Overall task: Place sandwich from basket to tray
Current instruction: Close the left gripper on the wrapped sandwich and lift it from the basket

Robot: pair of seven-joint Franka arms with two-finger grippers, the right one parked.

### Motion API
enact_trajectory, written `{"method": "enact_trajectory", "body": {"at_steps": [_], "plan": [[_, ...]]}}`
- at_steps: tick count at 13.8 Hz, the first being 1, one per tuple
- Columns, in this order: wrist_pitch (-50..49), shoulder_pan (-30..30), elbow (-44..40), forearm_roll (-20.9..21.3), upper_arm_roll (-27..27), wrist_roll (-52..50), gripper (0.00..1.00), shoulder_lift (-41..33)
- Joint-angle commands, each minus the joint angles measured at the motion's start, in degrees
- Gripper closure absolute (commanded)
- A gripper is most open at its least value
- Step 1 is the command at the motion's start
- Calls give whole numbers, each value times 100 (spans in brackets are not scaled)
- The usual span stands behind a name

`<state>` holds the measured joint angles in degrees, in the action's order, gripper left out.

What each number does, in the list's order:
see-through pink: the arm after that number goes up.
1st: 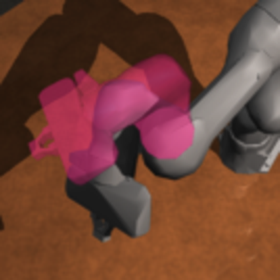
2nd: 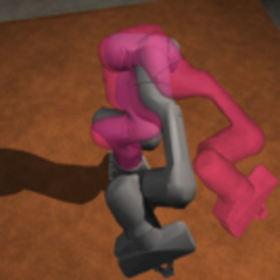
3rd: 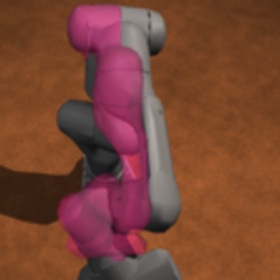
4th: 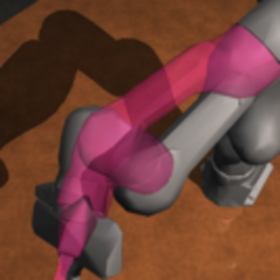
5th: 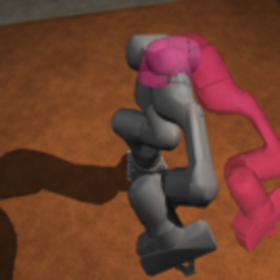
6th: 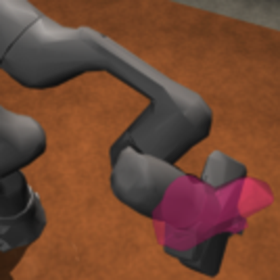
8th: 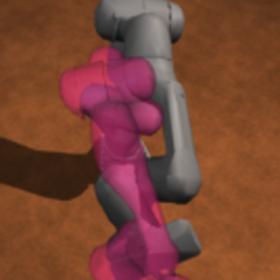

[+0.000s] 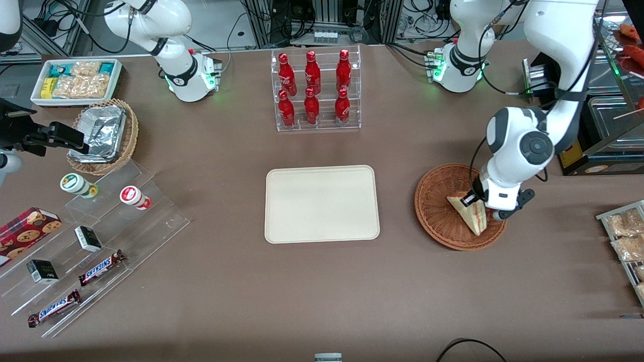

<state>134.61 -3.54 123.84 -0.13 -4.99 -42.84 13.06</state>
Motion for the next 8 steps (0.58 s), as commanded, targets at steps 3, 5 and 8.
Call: {"method": "enact_trajectory", "body": {"at_steps": [3, 5, 8], "plan": [[-1551, -419, -1458, 101, -2, 127, 100, 240], [-1631, -892, -1932, 101, -2, 110, 100, 564], [-2035, -1499, -2916, 101, -2, 145, 100, 1337]]}}
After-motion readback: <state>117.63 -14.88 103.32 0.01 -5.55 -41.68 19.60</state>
